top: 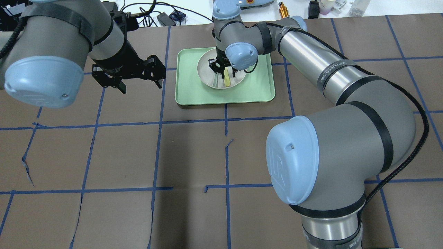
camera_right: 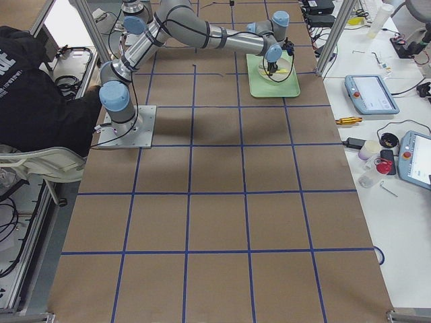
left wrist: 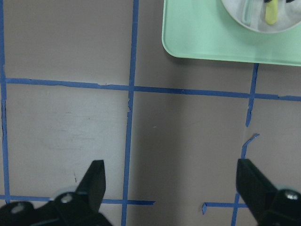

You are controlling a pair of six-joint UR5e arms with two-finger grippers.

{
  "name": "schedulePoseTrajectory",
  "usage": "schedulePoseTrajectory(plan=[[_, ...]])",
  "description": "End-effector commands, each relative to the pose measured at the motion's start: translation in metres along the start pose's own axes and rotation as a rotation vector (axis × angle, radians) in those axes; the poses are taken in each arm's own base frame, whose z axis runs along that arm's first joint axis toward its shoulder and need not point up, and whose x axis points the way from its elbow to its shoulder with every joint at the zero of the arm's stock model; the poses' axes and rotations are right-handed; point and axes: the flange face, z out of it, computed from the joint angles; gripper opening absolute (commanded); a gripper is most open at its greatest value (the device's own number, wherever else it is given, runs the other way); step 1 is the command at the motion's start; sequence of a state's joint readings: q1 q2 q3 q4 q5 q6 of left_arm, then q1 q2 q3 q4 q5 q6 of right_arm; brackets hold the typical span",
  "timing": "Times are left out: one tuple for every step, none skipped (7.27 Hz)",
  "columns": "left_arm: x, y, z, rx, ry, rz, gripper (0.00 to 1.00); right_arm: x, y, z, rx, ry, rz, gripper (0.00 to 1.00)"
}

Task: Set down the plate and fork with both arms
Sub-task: 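Lower the right gripper and close it on the yellow fork handle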

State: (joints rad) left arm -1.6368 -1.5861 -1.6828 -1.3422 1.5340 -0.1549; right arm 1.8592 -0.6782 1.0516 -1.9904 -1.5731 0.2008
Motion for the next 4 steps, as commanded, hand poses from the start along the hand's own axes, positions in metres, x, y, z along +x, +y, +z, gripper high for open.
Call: schedulePoseTrajectory(plan=[[0.0000,-0.0004,0.0008,-0.002,0.000,0.000,1.00,0.0000,-0.0002,0.0038,-0.001,0.001,0.000,0.45],[0.0000,-0.0004,0.0009,-0.002,0.000,0.000,1.00,0.0000,-0.0002,0.0040,0.001,0.000,0.000,0.38],[0.0000,-0.0004,0.0009,-0.002,0.000,0.000,1.00,0.0000,-0.0002,0.0040,0.002,0.000,0.000,0.26],[0.0000,-0.0004,0.0009,-0.002,0.000,0.001,1.00,0.0002,-0.0001,0.0029,0.002,0.002,0.005,0.20]])
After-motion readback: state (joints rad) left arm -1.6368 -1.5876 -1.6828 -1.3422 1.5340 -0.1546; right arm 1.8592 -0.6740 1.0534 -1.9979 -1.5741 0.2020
